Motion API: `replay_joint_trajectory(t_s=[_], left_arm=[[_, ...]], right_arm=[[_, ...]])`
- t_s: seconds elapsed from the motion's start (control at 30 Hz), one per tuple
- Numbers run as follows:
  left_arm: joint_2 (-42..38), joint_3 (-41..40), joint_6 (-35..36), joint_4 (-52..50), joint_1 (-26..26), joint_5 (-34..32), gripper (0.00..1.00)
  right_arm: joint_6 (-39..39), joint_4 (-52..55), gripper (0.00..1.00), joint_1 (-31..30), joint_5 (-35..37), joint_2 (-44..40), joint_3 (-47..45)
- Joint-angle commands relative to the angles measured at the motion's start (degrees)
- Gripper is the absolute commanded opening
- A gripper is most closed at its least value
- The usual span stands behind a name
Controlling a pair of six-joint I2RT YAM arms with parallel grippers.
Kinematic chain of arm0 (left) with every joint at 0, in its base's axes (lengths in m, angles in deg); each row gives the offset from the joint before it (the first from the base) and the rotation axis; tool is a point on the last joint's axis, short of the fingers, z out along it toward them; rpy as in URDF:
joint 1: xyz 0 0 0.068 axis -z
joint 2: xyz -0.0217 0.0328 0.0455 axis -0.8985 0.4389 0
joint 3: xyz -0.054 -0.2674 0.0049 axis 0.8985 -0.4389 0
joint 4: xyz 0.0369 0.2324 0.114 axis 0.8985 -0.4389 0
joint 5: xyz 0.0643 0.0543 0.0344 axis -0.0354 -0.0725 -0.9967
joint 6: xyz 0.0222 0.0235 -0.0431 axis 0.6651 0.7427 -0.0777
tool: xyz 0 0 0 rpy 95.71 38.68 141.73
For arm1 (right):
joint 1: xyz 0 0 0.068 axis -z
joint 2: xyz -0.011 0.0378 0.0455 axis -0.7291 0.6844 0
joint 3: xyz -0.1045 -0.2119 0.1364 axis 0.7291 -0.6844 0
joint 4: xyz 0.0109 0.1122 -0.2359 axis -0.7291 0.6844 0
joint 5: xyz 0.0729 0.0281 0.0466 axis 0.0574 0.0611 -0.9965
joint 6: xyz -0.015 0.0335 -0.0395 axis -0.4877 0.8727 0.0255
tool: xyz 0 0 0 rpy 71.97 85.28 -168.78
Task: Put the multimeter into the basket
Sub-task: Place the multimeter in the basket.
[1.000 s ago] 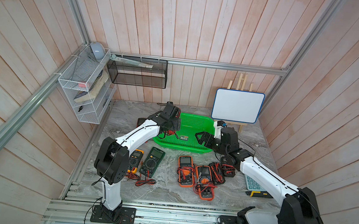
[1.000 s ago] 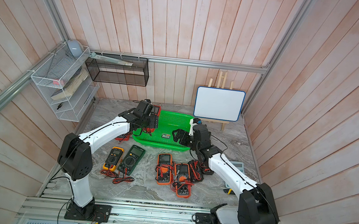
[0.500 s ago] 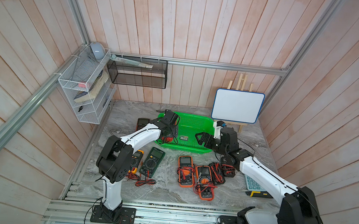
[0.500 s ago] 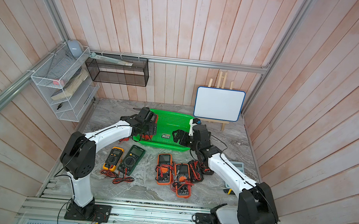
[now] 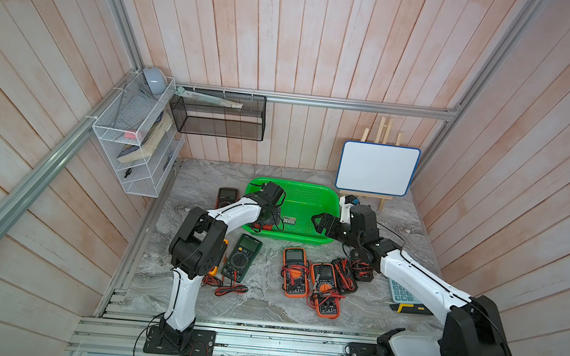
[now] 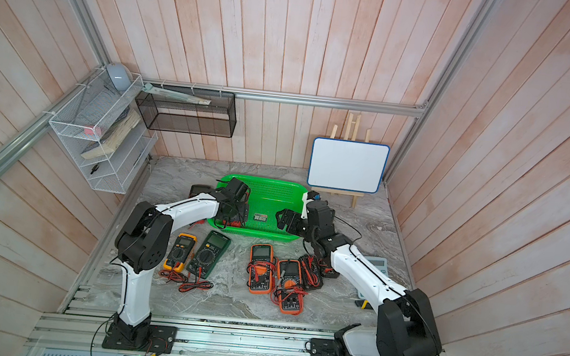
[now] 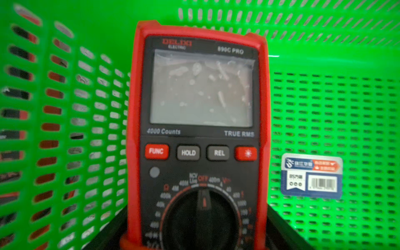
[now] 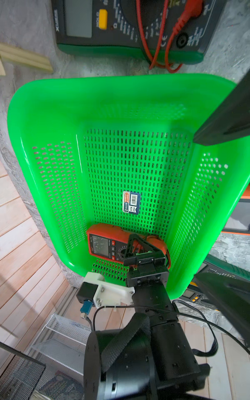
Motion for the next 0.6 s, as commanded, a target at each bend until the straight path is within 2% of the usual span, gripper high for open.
replay_joint_trajectory(t_s=[0.0,0.07,0.13,0.57], left_arm=[[1.4,3.0,-0.8,2.1,-0.6,-1.6,0.72],[1.6,2.9,-1.2,2.3,-0.7,-1.4,0.83],[1.6,2.9,-1.3,2.3,-0.7,-1.4,1.0],[-2.0,6.7,0.8,1.9,-0.9,-2.4,1.0]], right_arm=[[-0.8,0.9,0.98,0.3,0.7,-1.0,-0.5],[-0.9,1.0,0.98,0.3,0.8,-1.3,-0.8],[-0.9,1.3,0.98,0.3,0.8,-1.6,-0.9],[-1.3,2.0,0.98,0.5,0.8,-3.2,-1.8]])
